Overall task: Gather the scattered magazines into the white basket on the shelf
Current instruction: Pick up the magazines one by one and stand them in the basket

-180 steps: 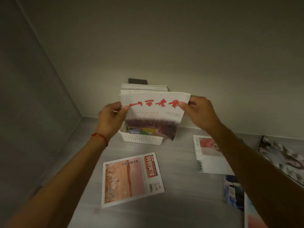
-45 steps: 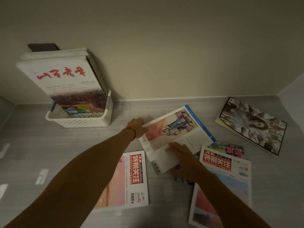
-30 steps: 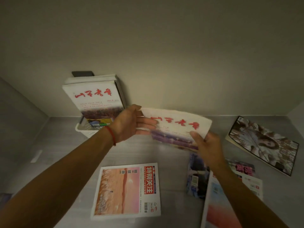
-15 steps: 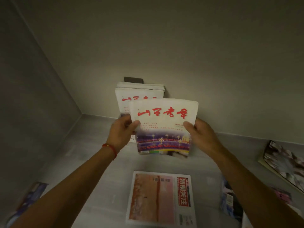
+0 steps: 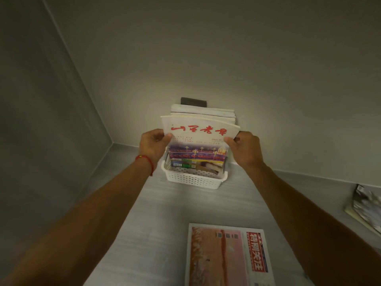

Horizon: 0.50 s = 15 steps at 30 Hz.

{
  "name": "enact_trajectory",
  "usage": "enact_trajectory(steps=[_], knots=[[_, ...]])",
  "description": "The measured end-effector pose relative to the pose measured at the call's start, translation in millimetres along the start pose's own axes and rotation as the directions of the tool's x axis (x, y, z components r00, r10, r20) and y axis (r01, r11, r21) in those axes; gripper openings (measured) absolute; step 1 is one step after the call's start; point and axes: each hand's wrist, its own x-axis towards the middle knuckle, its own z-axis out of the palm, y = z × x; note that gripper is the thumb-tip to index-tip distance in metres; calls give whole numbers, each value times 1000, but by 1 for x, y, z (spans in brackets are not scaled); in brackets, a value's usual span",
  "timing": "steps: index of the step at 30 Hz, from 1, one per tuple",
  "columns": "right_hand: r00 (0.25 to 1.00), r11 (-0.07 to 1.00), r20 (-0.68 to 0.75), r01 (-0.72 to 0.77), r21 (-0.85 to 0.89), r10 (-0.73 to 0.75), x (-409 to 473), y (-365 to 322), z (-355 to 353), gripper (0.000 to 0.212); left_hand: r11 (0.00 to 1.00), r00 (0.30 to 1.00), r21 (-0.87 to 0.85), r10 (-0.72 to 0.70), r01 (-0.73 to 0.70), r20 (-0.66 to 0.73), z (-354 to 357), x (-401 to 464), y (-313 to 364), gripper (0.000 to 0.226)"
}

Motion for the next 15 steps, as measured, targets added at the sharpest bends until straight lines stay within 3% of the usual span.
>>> enact_trajectory(steps=[2, 6, 10, 15], knots=[[999, 999, 9, -35, -10, 35, 2, 9, 10, 28, 999, 999, -26, -35, 35, 2, 8, 9, -12, 5], [996, 997, -37, -81, 12, 81, 6, 21, 28, 23, 993, 993, -31, -111, 110, -41, 18, 21, -28, 27], [990, 990, -34, -136, 43, 137, 13, 27, 42, 23, 993, 992, 17, -118, 118, -33, 27, 26, -37, 31], [965, 934, 45, -260, 246, 257, 14, 31, 45, 22, 991, 997, 101, -82, 83, -14, 41, 23, -39, 38]])
